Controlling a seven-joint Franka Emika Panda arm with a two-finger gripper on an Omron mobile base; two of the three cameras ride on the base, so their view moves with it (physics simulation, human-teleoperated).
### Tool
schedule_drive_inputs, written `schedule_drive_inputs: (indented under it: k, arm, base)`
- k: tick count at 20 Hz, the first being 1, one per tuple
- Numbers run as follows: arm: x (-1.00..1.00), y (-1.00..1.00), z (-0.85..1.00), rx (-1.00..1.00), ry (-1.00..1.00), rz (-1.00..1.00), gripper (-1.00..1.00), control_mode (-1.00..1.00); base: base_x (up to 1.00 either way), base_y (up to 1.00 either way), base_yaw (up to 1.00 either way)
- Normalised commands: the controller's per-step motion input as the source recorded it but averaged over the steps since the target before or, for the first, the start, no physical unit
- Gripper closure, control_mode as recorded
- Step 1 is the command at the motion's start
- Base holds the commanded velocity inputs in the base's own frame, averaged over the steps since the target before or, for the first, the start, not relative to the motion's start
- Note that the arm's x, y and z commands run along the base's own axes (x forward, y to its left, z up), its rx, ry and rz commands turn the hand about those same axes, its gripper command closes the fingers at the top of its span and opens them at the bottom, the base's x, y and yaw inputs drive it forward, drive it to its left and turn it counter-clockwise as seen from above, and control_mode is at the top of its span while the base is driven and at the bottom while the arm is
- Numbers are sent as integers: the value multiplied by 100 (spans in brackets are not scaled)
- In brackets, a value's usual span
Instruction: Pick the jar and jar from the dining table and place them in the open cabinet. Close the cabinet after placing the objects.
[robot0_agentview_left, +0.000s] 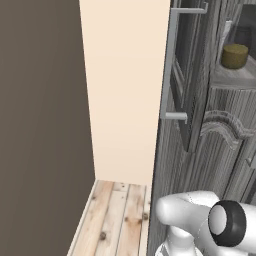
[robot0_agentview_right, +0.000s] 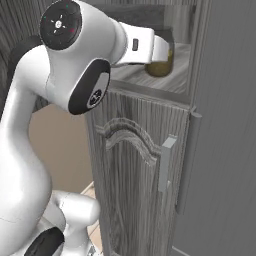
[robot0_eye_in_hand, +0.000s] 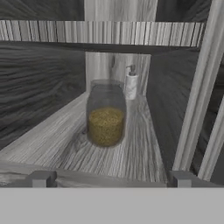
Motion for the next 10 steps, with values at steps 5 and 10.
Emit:
schedule_drive_inputs:
  k: [5, 10]
  arm:
    - [-94, 28, -47, 0, 0, 0, -100, -100]
    - [-77, 49, -59, 0, 0, 0, -100, -100]
  base:
    - [0, 0, 0]
    - [0, 0, 0]
